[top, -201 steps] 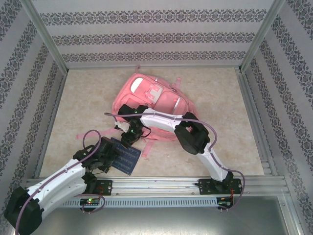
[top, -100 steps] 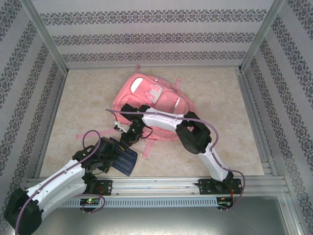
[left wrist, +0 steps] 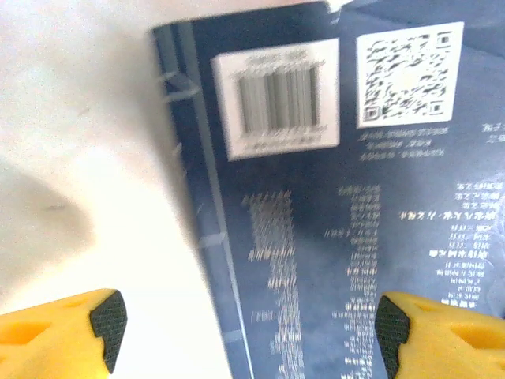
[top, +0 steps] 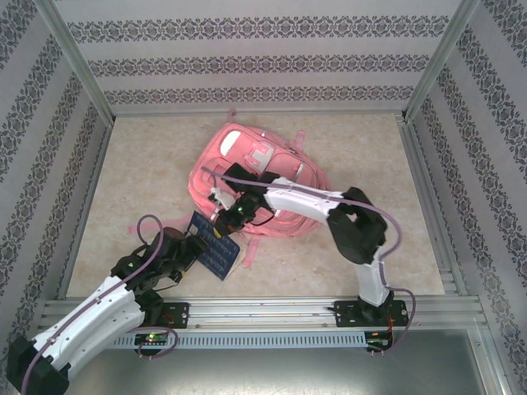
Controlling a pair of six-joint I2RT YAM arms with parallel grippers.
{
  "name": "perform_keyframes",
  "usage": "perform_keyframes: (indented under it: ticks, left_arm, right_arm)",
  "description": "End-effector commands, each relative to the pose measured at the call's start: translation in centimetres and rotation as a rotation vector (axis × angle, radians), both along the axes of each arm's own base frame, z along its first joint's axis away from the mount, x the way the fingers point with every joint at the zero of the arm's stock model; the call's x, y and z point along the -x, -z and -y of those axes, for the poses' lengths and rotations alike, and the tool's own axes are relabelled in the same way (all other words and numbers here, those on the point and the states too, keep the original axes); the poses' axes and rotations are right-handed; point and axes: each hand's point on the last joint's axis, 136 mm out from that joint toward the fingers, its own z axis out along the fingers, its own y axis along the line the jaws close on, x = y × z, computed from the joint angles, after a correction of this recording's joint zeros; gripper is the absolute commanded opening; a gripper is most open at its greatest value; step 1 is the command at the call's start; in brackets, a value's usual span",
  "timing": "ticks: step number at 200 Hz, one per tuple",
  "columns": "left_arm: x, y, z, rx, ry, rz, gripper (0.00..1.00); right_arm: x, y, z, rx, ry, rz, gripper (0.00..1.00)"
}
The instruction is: Pack the student bag
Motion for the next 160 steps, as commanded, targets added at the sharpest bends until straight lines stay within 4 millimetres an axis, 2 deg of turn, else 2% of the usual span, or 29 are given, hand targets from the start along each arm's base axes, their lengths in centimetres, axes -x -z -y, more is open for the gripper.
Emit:
perform_keyframes:
  ticks: [1,34,69,94,108,131,160]
  left_arm:
    - [-1.2,-3.7,-0.9,-0.083,0.041,0.109,0.86]
    - [-2.0,-8.0,-0.8,-0.115,0.105,0.217,0.89]
    - [-3.0,-13.1,0.7,-0.130,0.246,0.396,0.95]
    - [-3.2,-16.1,1.9,-0.125,0.344,0.499,1.00]
    - [-3.3,-17.2,2.3,-0.121,0.370,0.532,1.00]
    - [-3.7,-17.8,2.2,-0.132,0.374,0.528,1.00]
    - [-4.5,-19.6,3.7,-0.047,0.396,0.626,1.00]
  right_arm:
    - [-0.9,-6.1,-0.8,-0.227,0.050,0.025,0.00]
    - [-1.2,-10.3,0.3,-0.382,0.108,0.002,0.00]
    - [-1.7,-14.7,1.8,-0.545,0.152,-0.024,0.00]
    - [-1.6,-17.0,2.7,-0.607,0.164,-0.018,0.00]
    - [-1.3,-18.0,3.0,-0.630,0.160,-0.013,0.00]
    - [-1.1,-19.6,3.7,-0.680,0.170,-0.006,0.00]
    - [-0.4,-21.2,4.1,-0.771,0.156,-0.036,0.00]
